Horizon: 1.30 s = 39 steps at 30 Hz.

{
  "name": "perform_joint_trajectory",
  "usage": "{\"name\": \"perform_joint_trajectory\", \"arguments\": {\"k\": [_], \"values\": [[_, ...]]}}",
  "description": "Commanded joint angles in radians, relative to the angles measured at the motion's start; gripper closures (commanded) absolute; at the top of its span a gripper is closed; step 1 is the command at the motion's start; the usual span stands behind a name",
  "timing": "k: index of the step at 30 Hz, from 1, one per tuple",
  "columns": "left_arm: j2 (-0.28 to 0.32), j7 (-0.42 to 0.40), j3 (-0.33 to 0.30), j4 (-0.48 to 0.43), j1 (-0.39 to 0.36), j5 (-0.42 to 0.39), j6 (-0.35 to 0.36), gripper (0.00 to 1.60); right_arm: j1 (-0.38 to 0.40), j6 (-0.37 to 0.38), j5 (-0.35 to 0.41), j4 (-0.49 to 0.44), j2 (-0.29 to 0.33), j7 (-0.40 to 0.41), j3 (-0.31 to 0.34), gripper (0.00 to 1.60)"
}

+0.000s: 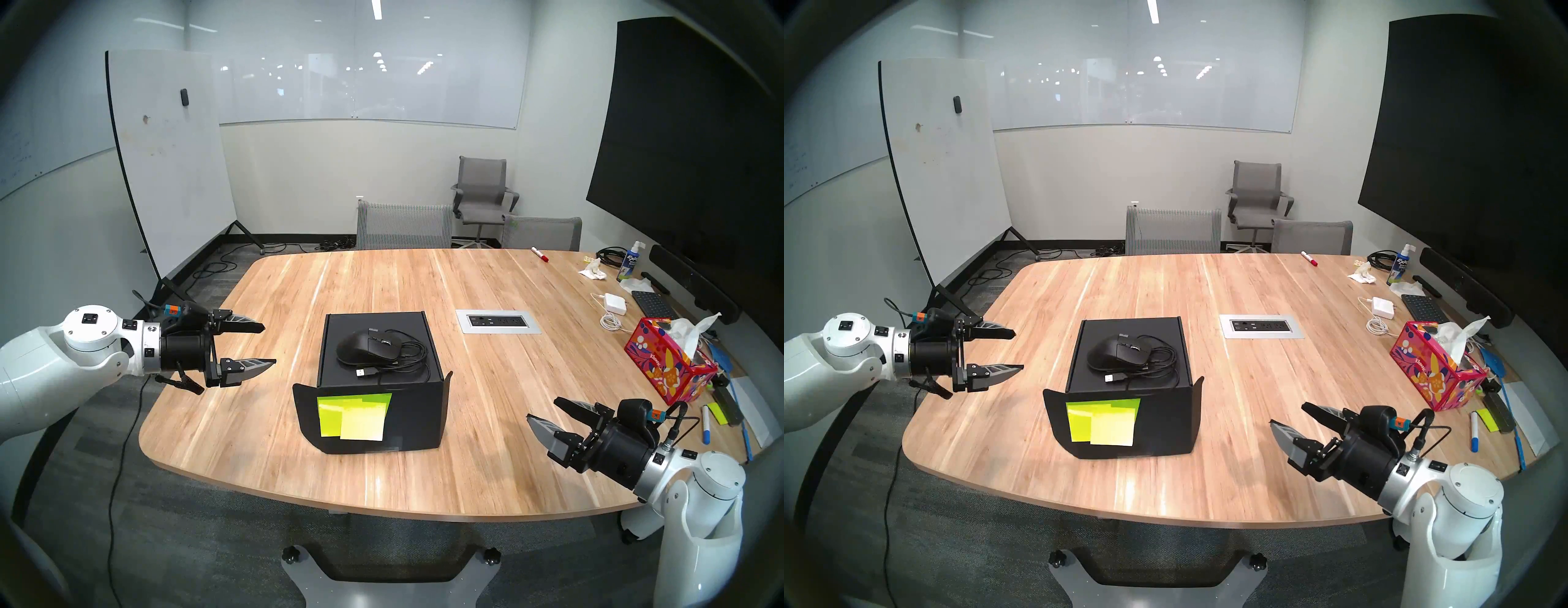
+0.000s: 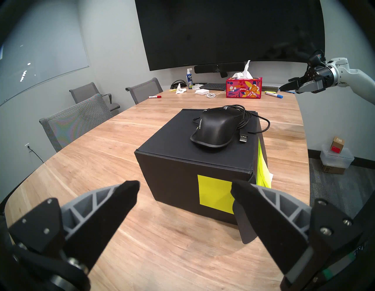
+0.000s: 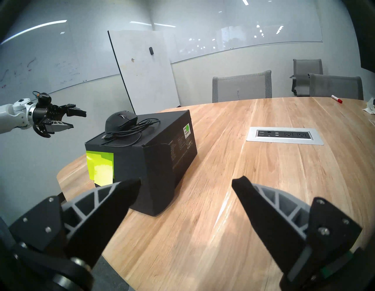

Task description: Open the box and place the mouse inside

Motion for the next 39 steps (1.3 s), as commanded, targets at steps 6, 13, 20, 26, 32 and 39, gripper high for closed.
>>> {"name": "perform_joint_trajectory", "arguments": {"k": [6,13,20,26,32,39], "values": [[0.002,-0.001,-0.011,0.0,-0.012,-0.006,-0.006,0.0,0.077,0.02,0.024,0.021,0.106,0.087,-0.017,0.0],[0.003,-0.002,-0.01,0.0,-0.014,-0.006,-0.006,0.0,0.09,0.022,0.017,0.032,0.123,0.108,-0.025,0.0],[0.003,-0.002,-0.009,0.0,-0.015,-0.007,-0.006,0.0,0.094,0.009,-0.002,0.035,0.121,0.096,-0.029,0.0],[0.003,-0.002,-0.008,0.0,-0.015,-0.007,-0.007,0.0,0.095,0.008,-0.004,0.036,0.12,0.098,-0.029,0.0],[0.003,-0.001,-0.007,0.0,-0.016,-0.007,-0.007,0.0,0.096,0.008,-0.005,0.036,0.12,0.099,-0.029,0.0],[0.003,-0.001,-0.006,0.0,-0.017,-0.007,-0.007,0.0,0.096,0.008,-0.006,0.036,0.119,0.1,-0.028,0.0]]}}
